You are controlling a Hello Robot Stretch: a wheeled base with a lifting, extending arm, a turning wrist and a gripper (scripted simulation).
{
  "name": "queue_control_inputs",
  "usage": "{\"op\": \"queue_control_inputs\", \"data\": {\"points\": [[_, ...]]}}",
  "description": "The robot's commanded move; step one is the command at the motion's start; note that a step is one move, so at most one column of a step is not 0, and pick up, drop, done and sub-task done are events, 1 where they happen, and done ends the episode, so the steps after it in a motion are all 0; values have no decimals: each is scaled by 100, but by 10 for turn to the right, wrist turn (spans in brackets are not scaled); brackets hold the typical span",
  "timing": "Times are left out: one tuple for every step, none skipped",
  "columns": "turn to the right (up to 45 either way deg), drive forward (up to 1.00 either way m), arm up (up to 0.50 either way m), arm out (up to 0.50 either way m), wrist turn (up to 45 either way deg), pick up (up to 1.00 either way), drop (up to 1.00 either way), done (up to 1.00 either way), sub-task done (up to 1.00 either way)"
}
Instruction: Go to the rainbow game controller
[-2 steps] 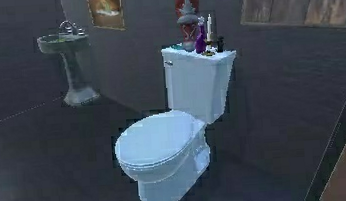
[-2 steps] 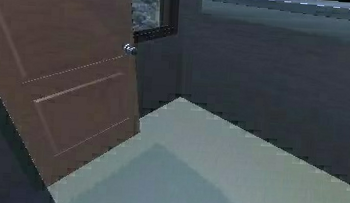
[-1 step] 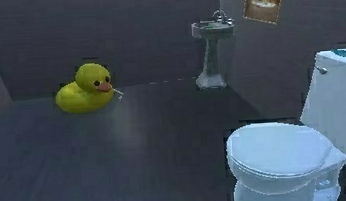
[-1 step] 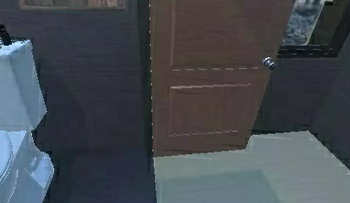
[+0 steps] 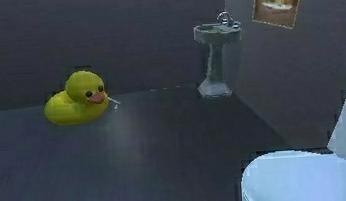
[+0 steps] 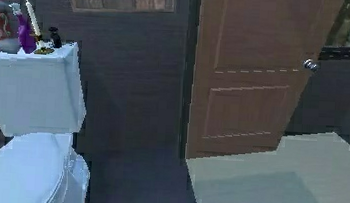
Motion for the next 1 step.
{"op": "queue_control_inputs", "data": {"points": [[-450, 0, 0, 0, 0, 0, 0, 0, 0]]}}
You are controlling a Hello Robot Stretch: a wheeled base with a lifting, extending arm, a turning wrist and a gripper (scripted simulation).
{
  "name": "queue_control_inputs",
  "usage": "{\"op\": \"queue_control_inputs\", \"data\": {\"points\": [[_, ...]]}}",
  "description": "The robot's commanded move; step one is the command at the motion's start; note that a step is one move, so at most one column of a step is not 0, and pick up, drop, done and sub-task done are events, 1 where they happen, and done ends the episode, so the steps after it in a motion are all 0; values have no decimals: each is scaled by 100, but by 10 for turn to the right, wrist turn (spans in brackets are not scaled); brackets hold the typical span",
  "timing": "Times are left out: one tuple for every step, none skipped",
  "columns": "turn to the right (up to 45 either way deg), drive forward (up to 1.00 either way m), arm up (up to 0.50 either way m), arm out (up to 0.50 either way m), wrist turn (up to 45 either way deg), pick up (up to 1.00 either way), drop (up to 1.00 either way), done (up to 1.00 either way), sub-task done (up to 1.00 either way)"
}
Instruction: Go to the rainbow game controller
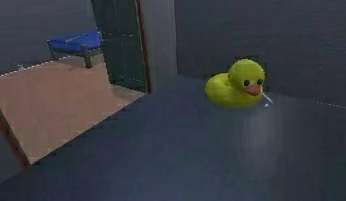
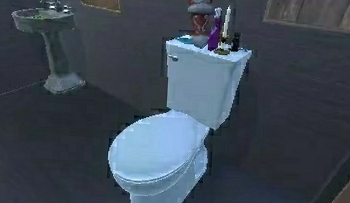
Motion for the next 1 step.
{"op": "queue_control_inputs", "data": {"points": [[-360, 0, 0, 0, 0, 0, 0, 0, 0]]}}
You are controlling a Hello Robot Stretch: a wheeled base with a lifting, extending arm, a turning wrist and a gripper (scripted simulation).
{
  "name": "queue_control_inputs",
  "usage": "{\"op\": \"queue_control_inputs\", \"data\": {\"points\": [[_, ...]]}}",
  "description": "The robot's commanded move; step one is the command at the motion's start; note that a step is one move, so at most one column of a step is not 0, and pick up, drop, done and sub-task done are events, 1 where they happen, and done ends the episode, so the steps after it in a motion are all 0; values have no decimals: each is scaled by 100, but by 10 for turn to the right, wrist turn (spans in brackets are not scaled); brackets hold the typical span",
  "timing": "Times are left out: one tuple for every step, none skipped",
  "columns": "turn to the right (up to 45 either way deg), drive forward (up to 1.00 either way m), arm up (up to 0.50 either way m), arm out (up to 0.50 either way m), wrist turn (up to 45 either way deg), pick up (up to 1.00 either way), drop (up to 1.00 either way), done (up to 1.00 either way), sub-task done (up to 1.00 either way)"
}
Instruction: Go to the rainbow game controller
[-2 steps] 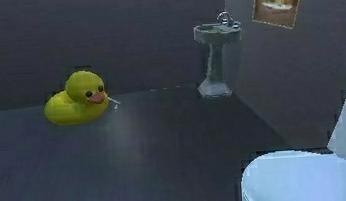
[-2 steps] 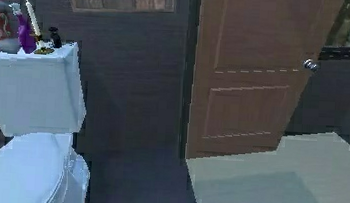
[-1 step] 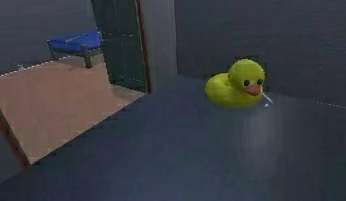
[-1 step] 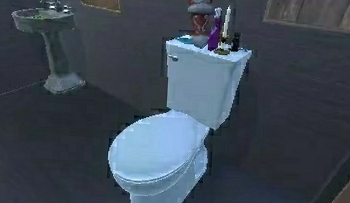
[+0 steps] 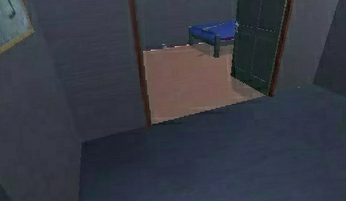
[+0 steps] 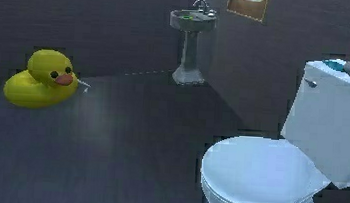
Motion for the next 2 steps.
{"op": "queue_control_inputs", "data": {"points": [[0, 30, 0, 0, 0, 0, 0, 0, 0], [90, 0, 0, 0, 0, 0, 0, 0, 0]]}}
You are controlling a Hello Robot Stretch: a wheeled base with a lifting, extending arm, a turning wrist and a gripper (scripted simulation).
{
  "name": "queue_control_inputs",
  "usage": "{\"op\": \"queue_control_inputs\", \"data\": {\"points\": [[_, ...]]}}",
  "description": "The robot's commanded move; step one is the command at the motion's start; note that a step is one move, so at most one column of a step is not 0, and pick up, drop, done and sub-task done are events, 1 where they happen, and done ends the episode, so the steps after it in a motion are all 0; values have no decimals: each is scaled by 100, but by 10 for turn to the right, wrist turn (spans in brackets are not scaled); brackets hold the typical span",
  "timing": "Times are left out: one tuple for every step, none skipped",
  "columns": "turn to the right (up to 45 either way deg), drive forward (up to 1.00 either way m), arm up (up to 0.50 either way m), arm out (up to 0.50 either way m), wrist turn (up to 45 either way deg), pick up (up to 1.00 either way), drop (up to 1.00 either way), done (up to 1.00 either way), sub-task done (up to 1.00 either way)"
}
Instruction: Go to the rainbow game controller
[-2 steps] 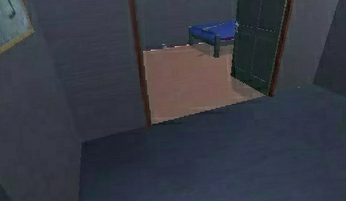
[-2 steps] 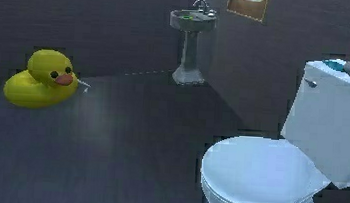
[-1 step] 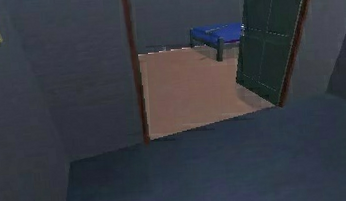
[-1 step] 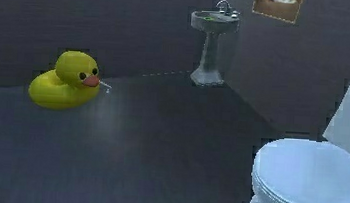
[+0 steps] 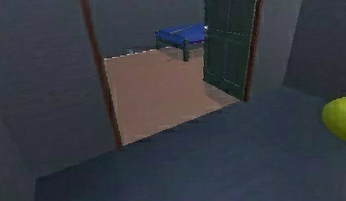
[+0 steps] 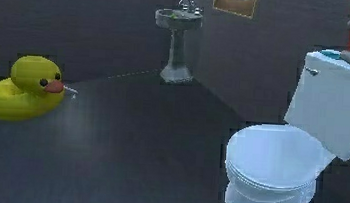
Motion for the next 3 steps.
{"op": "queue_control_inputs", "data": {"points": [[0, 100, 0, 0, 0, 0, 0, 0, 0], [0, 65, 0, 0, 0, 0, 0, 0, 0], [-30, 0, 0, 0, 0, 0, 0, 0, 0]]}}
